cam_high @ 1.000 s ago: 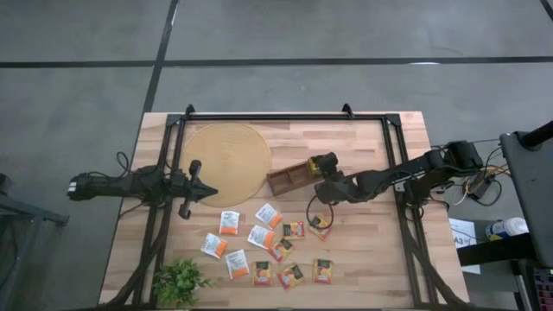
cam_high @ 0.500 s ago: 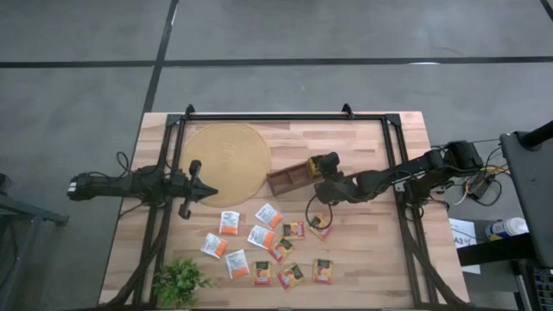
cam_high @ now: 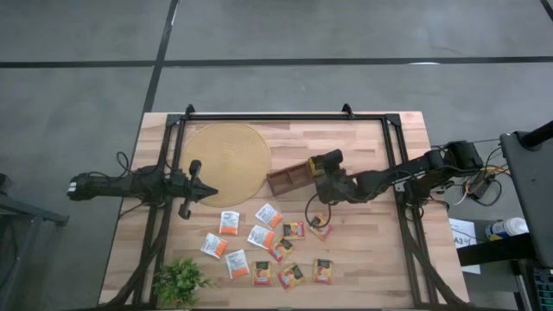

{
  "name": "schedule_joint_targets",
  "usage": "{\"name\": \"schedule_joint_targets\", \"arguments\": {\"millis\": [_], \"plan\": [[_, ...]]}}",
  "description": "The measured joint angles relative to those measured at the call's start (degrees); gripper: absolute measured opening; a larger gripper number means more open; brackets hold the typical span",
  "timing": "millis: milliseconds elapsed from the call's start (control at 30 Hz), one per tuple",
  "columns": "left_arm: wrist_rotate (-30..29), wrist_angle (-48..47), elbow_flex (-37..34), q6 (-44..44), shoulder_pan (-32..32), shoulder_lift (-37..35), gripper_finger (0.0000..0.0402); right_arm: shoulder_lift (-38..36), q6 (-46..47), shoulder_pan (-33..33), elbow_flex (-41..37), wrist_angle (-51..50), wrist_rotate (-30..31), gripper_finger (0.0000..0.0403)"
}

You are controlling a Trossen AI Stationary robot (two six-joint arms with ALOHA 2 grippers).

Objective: Pick & Place Tea
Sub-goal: Put the yellow tea bag into the right section of the wooden organizer

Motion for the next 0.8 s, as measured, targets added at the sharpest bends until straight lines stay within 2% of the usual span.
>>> {"name": "schedule_joint_targets", "arguments": {"millis": [200, 500, 633, 800], "plan": [[0.00, 0.00, 0.00, -0.01, 0.00, -0.01, 0.0000, -1.05, -0.71, 2.13, 0.17, -0.08, 0.13, 0.0164], [0.00, 0.02, -0.02, -0.01, 0.00, 0.01, 0.0000, -5.92, -0.02, 5.18, 1.22, -0.22, 0.59, 0.0134], [-0.01, -0.01, -0.01, -0.01, 0.00, 0.00, 0.0000, -6.27, -0.22, 5.07, 1.22, -0.24, -0.32, 0.0097], [-0.02, -0.02, 0.00, -0.01, 0.00, 0.01, 0.0000, -6.16, -0.35, 4.63, 1.20, -0.07, -2.69, 0.0025]]}}
